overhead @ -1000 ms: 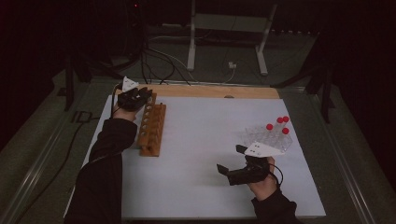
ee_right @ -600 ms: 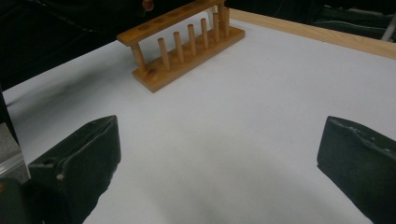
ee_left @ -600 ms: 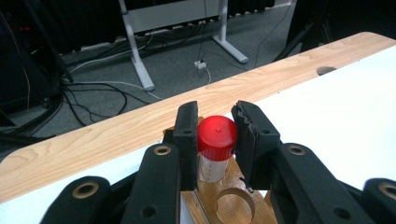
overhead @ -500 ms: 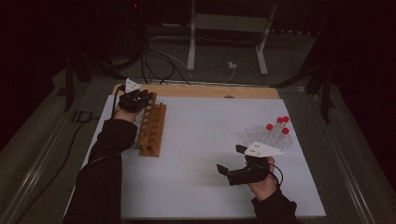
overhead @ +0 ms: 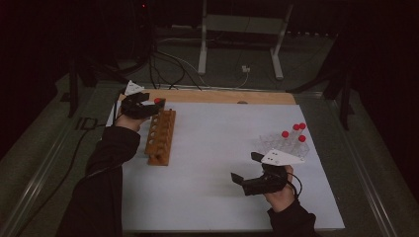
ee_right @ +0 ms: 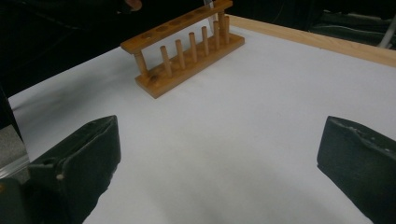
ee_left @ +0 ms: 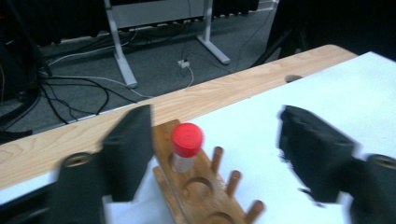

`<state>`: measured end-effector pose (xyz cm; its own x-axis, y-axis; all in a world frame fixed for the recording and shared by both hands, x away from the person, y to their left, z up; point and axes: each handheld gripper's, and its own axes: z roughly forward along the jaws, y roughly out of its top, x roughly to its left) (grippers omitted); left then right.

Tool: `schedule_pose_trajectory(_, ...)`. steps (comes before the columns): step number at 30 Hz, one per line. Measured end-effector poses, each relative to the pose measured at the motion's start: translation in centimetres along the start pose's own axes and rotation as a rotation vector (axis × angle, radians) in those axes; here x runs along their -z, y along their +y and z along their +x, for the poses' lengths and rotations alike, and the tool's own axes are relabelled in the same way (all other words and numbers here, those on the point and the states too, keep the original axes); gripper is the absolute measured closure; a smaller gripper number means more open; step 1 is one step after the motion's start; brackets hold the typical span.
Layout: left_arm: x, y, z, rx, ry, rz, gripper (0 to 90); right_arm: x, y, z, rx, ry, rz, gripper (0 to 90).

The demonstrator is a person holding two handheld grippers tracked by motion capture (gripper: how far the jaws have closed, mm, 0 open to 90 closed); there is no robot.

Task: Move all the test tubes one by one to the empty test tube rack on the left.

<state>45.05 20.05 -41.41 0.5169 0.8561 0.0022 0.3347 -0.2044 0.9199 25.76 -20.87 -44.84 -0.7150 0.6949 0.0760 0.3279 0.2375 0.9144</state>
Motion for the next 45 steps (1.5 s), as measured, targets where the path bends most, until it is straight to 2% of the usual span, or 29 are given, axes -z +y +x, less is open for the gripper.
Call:
schedule_pose_trajectory(1, 0.4, 0.0, -0.2, 0.01, -0.02, -0.003, 23.4, 0.1, 0.0, 0.0, 0.002, -0.002, -0.004, 0.0)
schedule_pose_trajectory(3, 0.7, 0.0, -0.4, 0.014, -0.03, -0.005, 16.1, 0.2, 0.1, 0.0, 0.003, -0.007, -0.006, 0.0)
schedule_pose_trajectory(4, 1.3, 0.0, -1.0, 0.011, -0.064, -0.003, 15.8, 0.3, 0.1, -0.1, 0.005, -0.009, -0.008, 0.0)
schedule_pose_trajectory(8, 2.2, -0.2, -1.9, 0.007, -0.097, 0.002, 3.3, 0.6, 0.3, -0.3, 0.002, -0.017, -0.008, 0.0)
schedule_pose_trajectory(9, 2.5, -0.3, -2.2, 0.004, -0.114, 0.002, 3.3, 0.6, 0.3, -0.3, 0.002, -0.017, -0.008, 0.0)
schedule_pose_trajectory(10, 3.2, -0.5, -2.8, -0.01, -0.159, -0.004, 1.8, 0.7, 0.4, -0.4, 0.006, -0.023, -0.014, 0.0)
schedule_pose_trajectory(16, 5.5, -1.2, -5.1, -0.039, -0.243, -0.037, 1.8, 1.4, 0.7, -0.7, 0.014, -0.042, -0.041, 0.0)
schedule_pose_trajectory(19, 6.7, -1.7, -6.1, -0.056, -0.279, -0.054, 1.8, 1.8, 0.8, -1.0, 0.018, -0.054, -0.056, 0.0)
schedule_pose_trajectory(21, 7.1, -1.9, -6.5, -0.065, -0.28, -0.054, 1.8, 2.1, 0.9, -1.3, 0.014, -0.059, -0.066, 0.0)
schedule_pose_trajectory(22, 7.8, -2.4, -7.2, -0.074, -0.303, -0.063, 1.8, 2.3, 0.9, -1.5, 0.013, -0.058, -0.065, 0.0)
schedule_pose_trajectory(27, 9.4, -3.8, -8.9, -0.107, -0.347, -0.065, 1.8, 3.1, 1.2, -2.1, 0.002, -0.041, -0.086, 0.0)
schedule_pose_trajectory(28, 9.4, -3.8, -8.9, -0.107, -0.347, -0.065, 1.8, 3.1, 1.2, -2.1, 0.002, -0.041, -0.086, 0.0)
schedule_pose_trajectory(29, 9.8, -4.4, -9.6, -0.117, -0.364, -0.057, 1.8, 3.5, 1.2, -2.4, 0.004, -0.063, -0.083, 0.0)
schedule_pose_trajectory(31, 10.1, -4.7, -9.9, -0.124, -0.372, -0.059, 1.8, 3.9, 1.1, -2.8, 0.01, -0.092, -0.088, 0.0)
schedule_pose_trajectory(33, 10.7, -5.8, -10.7, -0.13, -0.397, -0.061, 1.8, 4.4, 1.0, -3.3, 0.013, -0.126, -0.089, 0.0)
schedule_pose_trajectory(34, 10.7, -5.8, -10.7, -0.13, -0.397, -0.061, 1.8, 4.7, 1.0, -3.6, 0.018, -0.148, -0.087, 0.0)
schedule_pose_trajectory(37, 11.1, -7.3, -11.7, -0.156, -0.417, -0.045, 1.8, 5.5, 0.6, -4.6, 0.017, -0.198, -0.101, 0.0)
schedule_pose_trajectory(38, 11.1, -7.6, -12.0, -0.165, -0.409, -0.041, 1.8, 5.8, 0.5, -4.9, 0.017, -0.222, -0.105, 0.0)
schedule_pose_trajectory(41, 11.0, -8.6, -12.4, -0.16, -0.426, -0.036, 1.8, 6.3, -0.1, -5.9, 0.007, -0.273, -0.105, 0.0)
schedule_pose_trajectory(42, 11.0, -8.6, -12.4, -0.16, -0.426, -0.036, 1.8, 6.3, -0.1, -5.9, 0.007, -0.273, -0.105, 0.0)
schedule_pose_trajectory(44, 10.8, -9.2, -12.7, -0.168, -0.434, -0.029, 1.8, 6.5, -0.6, -6.9, -0.01, -0.333, -0.093, 0.2)
schedule_pose_trajectory(45, 10.8, -9.2, -12.7, -0.168, -0.434, -0.029, 1.8, 6.6, -0.7, -7.2, -0.014, -0.348, -0.093, 3.9)
